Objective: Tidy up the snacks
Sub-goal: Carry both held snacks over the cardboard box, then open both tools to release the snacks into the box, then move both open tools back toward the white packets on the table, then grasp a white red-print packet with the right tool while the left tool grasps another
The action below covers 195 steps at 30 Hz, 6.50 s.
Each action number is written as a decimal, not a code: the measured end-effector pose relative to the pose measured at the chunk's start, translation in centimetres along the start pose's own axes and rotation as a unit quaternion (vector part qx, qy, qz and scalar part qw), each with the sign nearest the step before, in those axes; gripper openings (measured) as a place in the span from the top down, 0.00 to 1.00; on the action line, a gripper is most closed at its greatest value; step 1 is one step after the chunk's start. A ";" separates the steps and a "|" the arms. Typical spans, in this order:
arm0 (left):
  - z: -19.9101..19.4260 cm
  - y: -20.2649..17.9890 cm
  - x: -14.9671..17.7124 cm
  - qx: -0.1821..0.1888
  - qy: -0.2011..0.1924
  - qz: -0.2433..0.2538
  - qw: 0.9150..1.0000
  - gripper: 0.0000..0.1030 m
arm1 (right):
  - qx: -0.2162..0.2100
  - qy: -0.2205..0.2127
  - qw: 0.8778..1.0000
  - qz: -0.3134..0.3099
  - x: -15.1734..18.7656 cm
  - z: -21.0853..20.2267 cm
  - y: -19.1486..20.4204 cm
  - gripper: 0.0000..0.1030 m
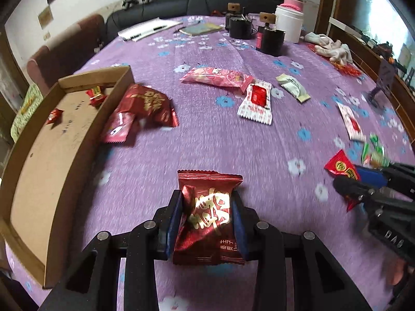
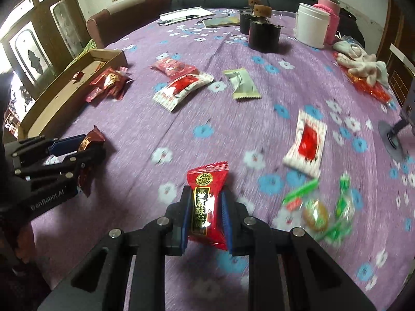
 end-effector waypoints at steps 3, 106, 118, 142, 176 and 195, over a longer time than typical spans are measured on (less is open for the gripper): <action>-0.6 0.5 0.8 0.001 -0.010 0.002 1.000 0.63 | -0.004 -0.006 1.000 0.003 -0.2 -0.4 0.9 0.80; 0.4 -4.4 -4.4 -0.026 -0.064 0.009 0.998 0.39 | 0.064 -0.084 0.984 0.143 2.0 -2.9 -6.6 0.41; 2.8 -3.0 -6.8 -0.032 -0.025 -0.002 0.999 0.39 | 0.111 -0.075 0.980 0.150 0.0 -2.8 -8.8 0.24; 6.3 -4.6 -12.2 -0.004 0.057 -0.012 0.998 0.35 | 0.097 0.031 0.987 0.125 -3.7 4.7 -9.7 0.12; 9.0 -10.6 -11.5 0.011 0.107 -0.054 0.993 0.12 | 0.094 0.051 0.990 0.096 -4.2 5.3 -10.4 0.07; 6.6 -10.3 -9.8 0.074 0.123 -0.049 0.988 0.75 | 0.072 0.026 0.992 0.103 -3.2 3.5 -8.4 0.70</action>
Point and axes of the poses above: each gripper's, at about its wrist camera, not at the fingertips, and z roughly the way its jaws point, y to its left, x to its underside, the point moved 1 cm from there along z, roughly the way its jaws point, and after that the axes turned 9 degrees about -z, right-handed, at the moved point
